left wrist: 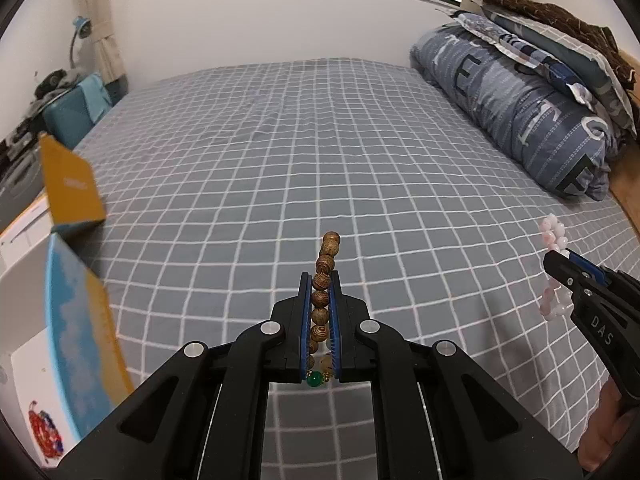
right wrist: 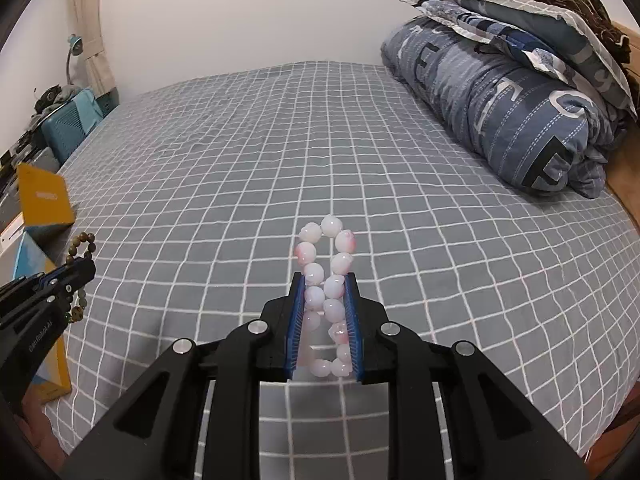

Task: Organize jewelry
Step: 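Carry the wooden and pink bead bracelets over the white box with both tools, then open both tools to drop the wooden and pink bracelets into the box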

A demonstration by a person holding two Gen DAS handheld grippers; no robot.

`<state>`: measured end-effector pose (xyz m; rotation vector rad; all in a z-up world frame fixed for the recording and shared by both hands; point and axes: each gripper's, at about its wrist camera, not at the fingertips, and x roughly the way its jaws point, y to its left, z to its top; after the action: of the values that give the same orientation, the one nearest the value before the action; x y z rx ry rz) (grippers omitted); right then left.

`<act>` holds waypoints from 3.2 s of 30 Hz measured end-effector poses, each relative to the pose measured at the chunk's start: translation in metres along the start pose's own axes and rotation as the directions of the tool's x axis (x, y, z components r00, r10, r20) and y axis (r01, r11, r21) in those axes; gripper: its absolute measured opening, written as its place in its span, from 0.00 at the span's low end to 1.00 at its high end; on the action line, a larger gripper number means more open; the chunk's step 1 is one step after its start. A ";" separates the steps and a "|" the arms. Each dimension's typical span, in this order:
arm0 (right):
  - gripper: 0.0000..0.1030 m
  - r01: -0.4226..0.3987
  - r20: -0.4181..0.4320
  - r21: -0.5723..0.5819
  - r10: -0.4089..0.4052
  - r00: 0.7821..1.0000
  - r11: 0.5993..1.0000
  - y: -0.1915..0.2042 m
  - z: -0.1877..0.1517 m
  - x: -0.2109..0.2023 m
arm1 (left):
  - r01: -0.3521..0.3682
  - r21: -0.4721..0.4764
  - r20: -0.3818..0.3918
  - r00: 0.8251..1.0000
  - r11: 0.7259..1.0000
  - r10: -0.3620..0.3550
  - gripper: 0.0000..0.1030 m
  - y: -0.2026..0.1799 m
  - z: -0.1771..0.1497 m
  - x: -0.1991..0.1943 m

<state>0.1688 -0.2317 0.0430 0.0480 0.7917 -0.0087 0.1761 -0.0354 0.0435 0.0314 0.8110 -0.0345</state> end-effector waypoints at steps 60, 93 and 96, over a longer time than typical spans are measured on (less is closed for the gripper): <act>0.18 -0.483 -0.169 -0.413 0.456 0.874 0.772 0.412 -0.048 -0.043 | -0.405 -0.451 -0.196 0.914 0.796 0.354 0.07 0.354 -0.133 -0.126; 0.72 -0.472 -0.161 -0.460 0.452 0.877 0.752 0.418 -0.064 -0.060 | -0.437 -0.467 -0.175 0.898 0.769 0.404 0.79 0.350 -0.152 -0.153; 0.82 -0.465 -0.128 -0.466 0.463 0.877 0.753 0.410 -0.067 -0.078 | -0.452 -0.467 -0.145 0.887 0.760 0.439 0.86 0.341 -0.156 -0.173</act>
<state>0.0772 0.1802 0.0682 -0.2362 0.7494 0.6710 -0.0410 0.3154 0.0662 -0.2595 0.8024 0.6335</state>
